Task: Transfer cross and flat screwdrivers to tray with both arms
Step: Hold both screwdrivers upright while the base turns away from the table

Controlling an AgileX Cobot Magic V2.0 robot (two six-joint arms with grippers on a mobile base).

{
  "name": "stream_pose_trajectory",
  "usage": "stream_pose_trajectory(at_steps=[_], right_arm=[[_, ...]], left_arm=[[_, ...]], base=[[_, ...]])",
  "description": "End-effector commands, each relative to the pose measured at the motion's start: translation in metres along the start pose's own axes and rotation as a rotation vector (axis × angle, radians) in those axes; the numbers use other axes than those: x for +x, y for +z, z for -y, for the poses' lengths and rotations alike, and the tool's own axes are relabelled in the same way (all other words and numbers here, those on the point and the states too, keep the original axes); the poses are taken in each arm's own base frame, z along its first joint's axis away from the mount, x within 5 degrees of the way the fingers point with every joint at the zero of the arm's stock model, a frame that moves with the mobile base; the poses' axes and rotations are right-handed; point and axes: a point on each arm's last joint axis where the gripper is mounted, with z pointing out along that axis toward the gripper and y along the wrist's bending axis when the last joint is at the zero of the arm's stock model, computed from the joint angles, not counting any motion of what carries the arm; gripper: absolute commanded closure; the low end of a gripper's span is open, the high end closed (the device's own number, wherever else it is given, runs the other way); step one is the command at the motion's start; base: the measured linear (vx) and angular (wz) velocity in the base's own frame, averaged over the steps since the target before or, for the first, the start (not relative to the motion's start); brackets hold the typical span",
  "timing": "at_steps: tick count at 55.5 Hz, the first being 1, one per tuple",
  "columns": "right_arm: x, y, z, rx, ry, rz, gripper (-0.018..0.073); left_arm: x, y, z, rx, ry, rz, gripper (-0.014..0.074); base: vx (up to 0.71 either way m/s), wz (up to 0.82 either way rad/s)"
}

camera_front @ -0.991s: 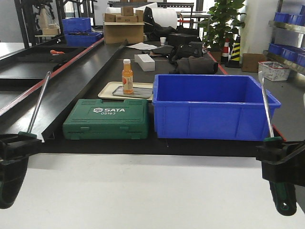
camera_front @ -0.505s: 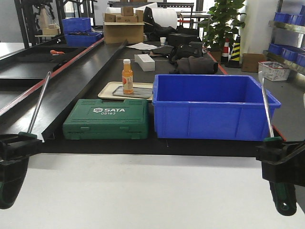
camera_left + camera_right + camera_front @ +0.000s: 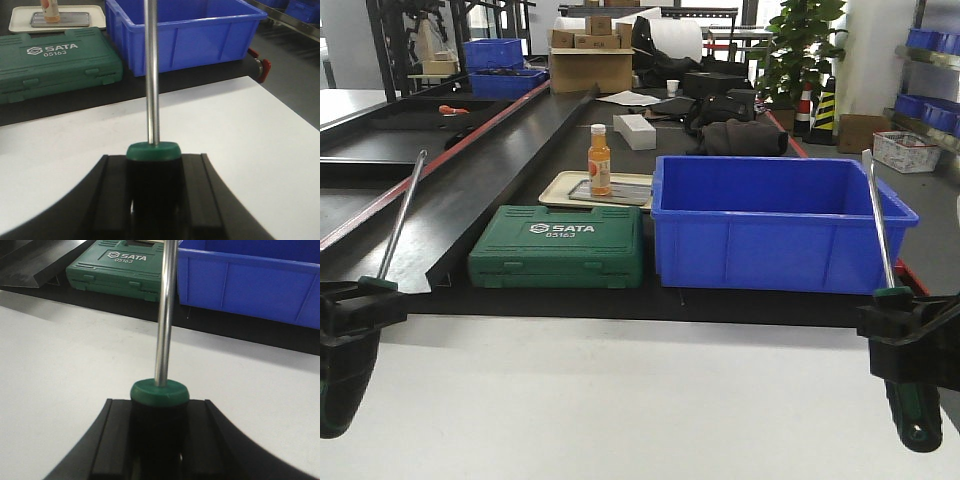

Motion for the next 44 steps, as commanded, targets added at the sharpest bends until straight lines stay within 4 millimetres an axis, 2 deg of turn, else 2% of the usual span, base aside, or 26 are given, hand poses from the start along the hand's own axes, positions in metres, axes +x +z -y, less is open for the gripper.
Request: stream_pose_trajectory(at_steps=[1,16,44], right_arm=[[-0.0181,-0.0102,-0.0001,0.002,-0.011,0.131,0.0567],[-0.0181,-0.0102,-0.0001,0.002,-0.011,0.131,0.0567],[-0.0181,-0.0102,-0.0001,0.002,-0.011,0.131,0.0567]], left_arm=[[-0.0160,-0.0100,0.0030,-0.014,-0.017,0.106,0.0595],[-0.0160,-0.0100,0.0030,-0.014,-0.017,0.106,0.0595],[-0.0160,-0.0100,0.0030,-0.014,-0.017,0.106,0.0595]], base=[[-0.07,0.06],[-0.12,-0.03],[-0.22,-0.22]])
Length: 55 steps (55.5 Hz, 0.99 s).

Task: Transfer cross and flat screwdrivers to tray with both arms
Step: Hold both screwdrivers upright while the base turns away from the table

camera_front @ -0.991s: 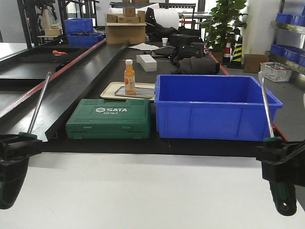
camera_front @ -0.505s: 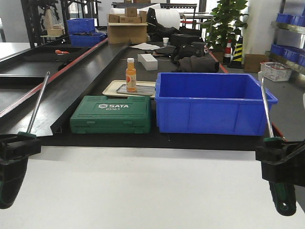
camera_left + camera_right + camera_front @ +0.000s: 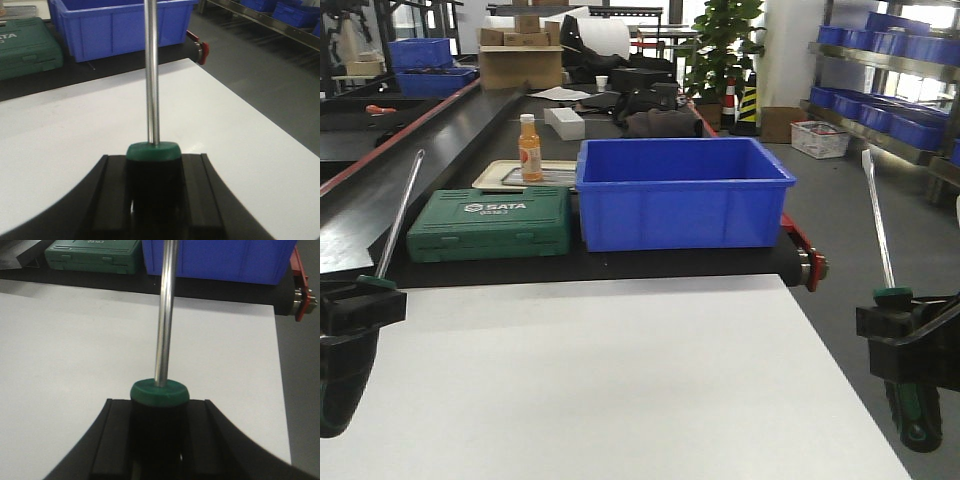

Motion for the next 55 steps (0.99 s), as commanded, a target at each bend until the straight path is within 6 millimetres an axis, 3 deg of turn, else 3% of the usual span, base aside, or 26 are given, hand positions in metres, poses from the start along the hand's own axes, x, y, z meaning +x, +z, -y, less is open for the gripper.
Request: stream_pose_trajectory(at_steps=[1,25,55], right_arm=[[-0.0181,-0.0102,-0.0001,0.002,-0.011,0.131,0.0567],[-0.0181,-0.0102,-0.0001,0.002,-0.009,0.131,0.0567],[-0.0180,-0.0102,-0.0001,0.002,-0.009,0.130,0.0567]], left_arm=[[-0.0160,-0.0100,0.0030,-0.014,-0.018,0.106,0.0595],[-0.0159,-0.0101,0.0031,-0.013,-0.018,0.106,0.0595],[-0.0159,-0.0101,0.0031,-0.013,-0.018,0.106,0.0595]], base=[[-0.24,-0.32],[-0.21,-0.47],[-0.13,-0.69]])
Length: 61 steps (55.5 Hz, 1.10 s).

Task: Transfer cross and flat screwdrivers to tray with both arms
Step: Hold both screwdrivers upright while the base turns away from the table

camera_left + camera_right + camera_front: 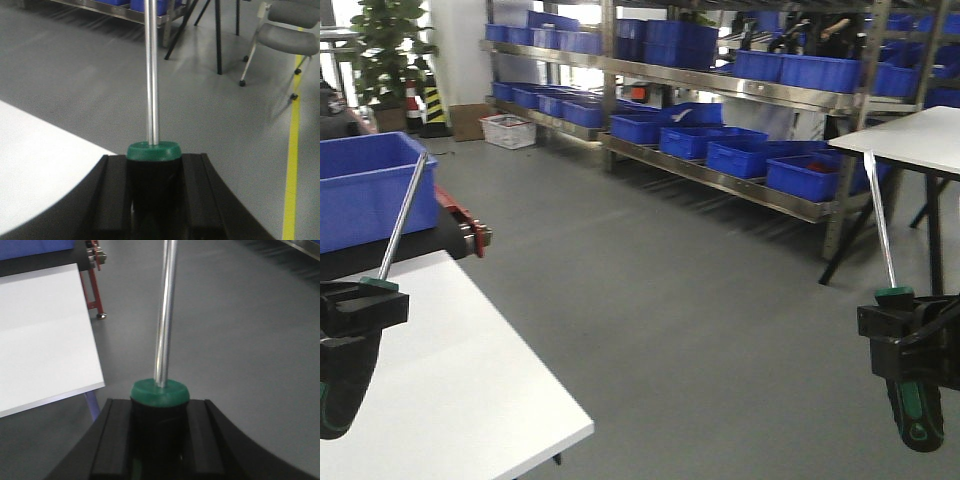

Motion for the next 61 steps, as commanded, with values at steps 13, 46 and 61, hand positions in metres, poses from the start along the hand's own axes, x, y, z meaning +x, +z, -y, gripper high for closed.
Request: stream_pose_trajectory(at_steps=[13,46,61], right_arm=[[-0.0180,-0.0112,-0.0002,0.002,-0.009,0.132,0.0567],[-0.0180,-0.0112,-0.0002,0.002,-0.009,0.132,0.0567],[-0.0179,-0.0112,-0.0002,0.002,-0.009,0.131,0.0567]], left_arm=[[-0.0161,-0.0102,0.0030,-0.015,-0.018,0.108,0.0595],[-0.0161,-0.0102,0.0030,-0.015,-0.018,0.108,0.0595],[-0.0161,-0.0102,0.0030,-0.015,-0.018,0.108,0.0595]], base=[[-0.03,-0.60],[0.11,-0.45],[0.21,-0.41]])
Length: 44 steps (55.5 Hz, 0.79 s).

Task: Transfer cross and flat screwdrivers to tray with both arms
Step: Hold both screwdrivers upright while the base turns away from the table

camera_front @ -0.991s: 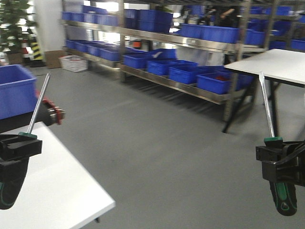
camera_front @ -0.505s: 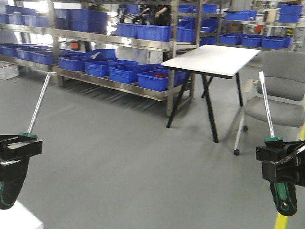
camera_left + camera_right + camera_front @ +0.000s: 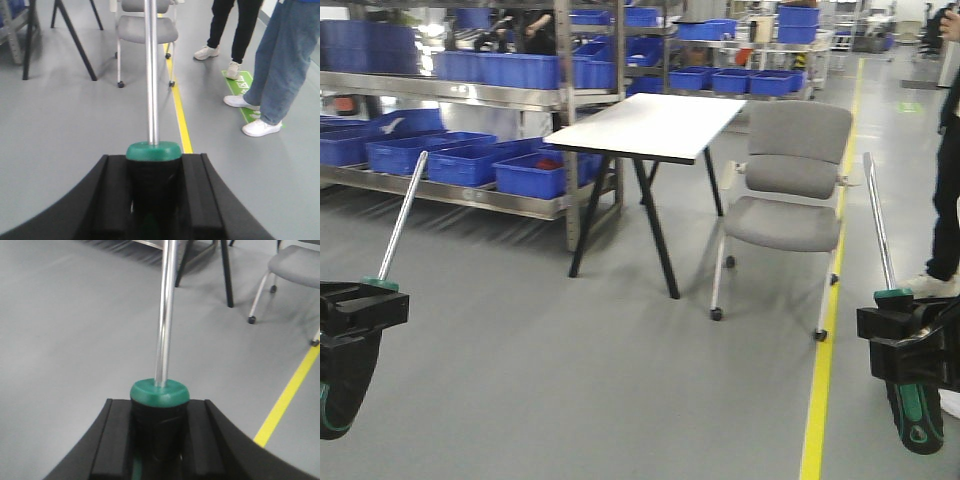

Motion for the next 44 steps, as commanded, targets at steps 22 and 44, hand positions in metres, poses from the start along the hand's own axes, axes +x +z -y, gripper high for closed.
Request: stream_pose_trajectory(at_steps=[22,44], right_arm=[[-0.0185,-0.0113,-0.0002,0.002,-0.009,0.137,0.0567],[-0.0185,-0.0113,-0.0002,0.002,-0.009,0.137,0.0567]], left_arm=[[-0.0161,-0.0102,0.0030,-0.015,-0.018,0.108,0.0595],[-0.0162,-0.0102,0.0030,-0.015,-0.018,0.108,0.0594]], base=[[0.31,-0.27],[0.42,0.09]])
